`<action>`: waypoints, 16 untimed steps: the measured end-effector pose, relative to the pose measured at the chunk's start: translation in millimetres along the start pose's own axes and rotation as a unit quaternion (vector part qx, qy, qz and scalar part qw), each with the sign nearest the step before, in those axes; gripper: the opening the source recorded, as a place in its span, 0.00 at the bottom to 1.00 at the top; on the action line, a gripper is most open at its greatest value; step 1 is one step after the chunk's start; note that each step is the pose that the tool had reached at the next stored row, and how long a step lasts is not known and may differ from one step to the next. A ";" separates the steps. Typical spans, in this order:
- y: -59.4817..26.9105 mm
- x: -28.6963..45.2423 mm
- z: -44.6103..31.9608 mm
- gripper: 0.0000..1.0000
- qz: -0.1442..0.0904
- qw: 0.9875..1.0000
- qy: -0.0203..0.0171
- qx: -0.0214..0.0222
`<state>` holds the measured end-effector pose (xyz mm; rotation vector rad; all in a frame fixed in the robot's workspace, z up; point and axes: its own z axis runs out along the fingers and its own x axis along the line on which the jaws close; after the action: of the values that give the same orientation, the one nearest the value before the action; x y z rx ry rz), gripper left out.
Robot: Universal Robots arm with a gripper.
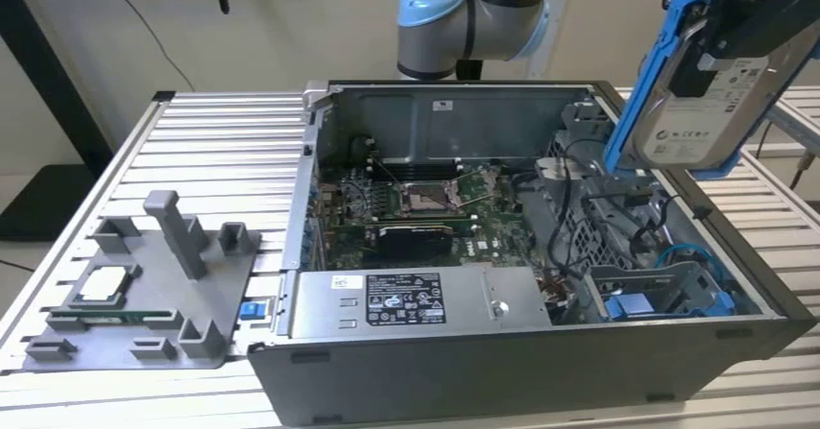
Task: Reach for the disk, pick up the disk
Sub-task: 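Pick up the disk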
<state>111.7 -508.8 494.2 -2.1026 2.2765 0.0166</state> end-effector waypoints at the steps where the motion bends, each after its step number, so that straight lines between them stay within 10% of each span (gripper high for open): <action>1: -0.1 1.1 0.7 0.00 0.000 1.000 0.000 0.000; 12: -2.5 32.4 1.9 0.00 0.000 1.000 0.000 -0.002; 16: -2.6 33.6 2.1 0.00 -0.001 1.000 0.000 -0.002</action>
<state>111.7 -542.4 490.9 -2.1064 2.2776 0.0219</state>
